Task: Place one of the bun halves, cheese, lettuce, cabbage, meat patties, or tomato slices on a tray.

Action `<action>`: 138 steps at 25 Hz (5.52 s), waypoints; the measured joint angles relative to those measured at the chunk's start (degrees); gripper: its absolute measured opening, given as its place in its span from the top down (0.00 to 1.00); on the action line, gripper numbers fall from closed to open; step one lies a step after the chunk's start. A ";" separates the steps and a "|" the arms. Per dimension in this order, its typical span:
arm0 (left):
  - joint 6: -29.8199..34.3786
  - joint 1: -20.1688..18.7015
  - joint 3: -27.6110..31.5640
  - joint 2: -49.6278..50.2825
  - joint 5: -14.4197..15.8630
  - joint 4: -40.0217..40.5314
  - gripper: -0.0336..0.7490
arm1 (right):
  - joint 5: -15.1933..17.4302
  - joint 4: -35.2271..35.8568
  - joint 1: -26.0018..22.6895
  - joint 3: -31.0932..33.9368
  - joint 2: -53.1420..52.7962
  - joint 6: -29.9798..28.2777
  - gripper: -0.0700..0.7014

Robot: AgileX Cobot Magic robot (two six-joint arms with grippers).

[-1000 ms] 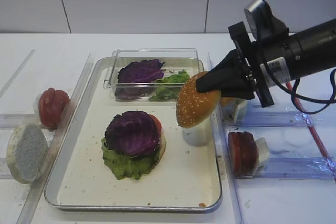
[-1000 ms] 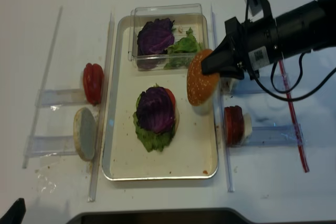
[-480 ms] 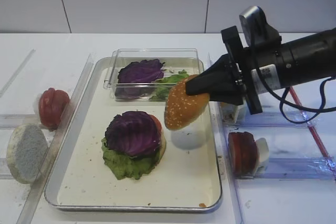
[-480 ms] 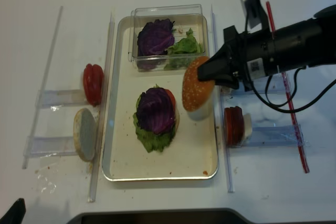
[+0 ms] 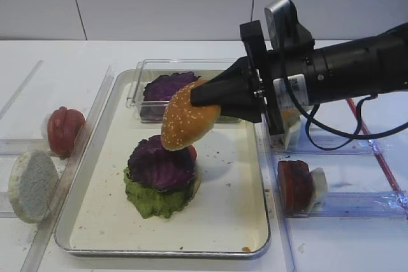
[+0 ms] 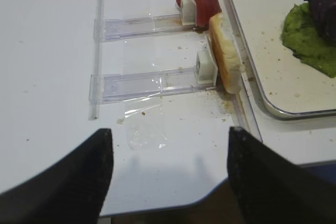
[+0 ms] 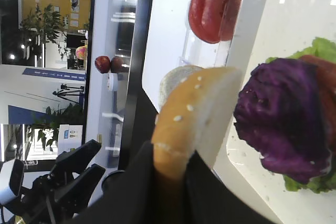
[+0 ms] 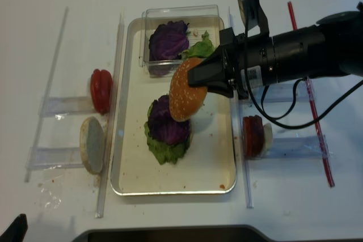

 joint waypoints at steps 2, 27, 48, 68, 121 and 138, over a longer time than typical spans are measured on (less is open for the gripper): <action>0.00 0.00 0.00 0.00 0.00 0.00 0.41 | 0.00 0.35 0.20 0.00 0.00 0.00 0.74; 0.00 0.00 0.00 0.00 0.00 0.00 0.41 | -0.12 1.35 2.43 -4.46 3.17 0.29 0.74; 0.00 0.00 0.00 0.00 0.00 0.00 0.41 | -0.31 3.49 6.23 -6.89 11.81 -2.87 0.74; 0.00 0.00 0.00 0.00 0.00 0.00 0.41 | -0.31 0.46 6.23 -7.12 14.26 -2.87 0.65; 0.00 0.00 0.00 0.00 0.00 0.00 0.41 | -0.42 0.33 1.57 -7.12 14.26 -1.65 0.04; 0.00 0.00 0.00 0.00 0.00 0.00 0.41 | -0.42 -3.13 -0.61 -7.34 11.57 0.95 0.04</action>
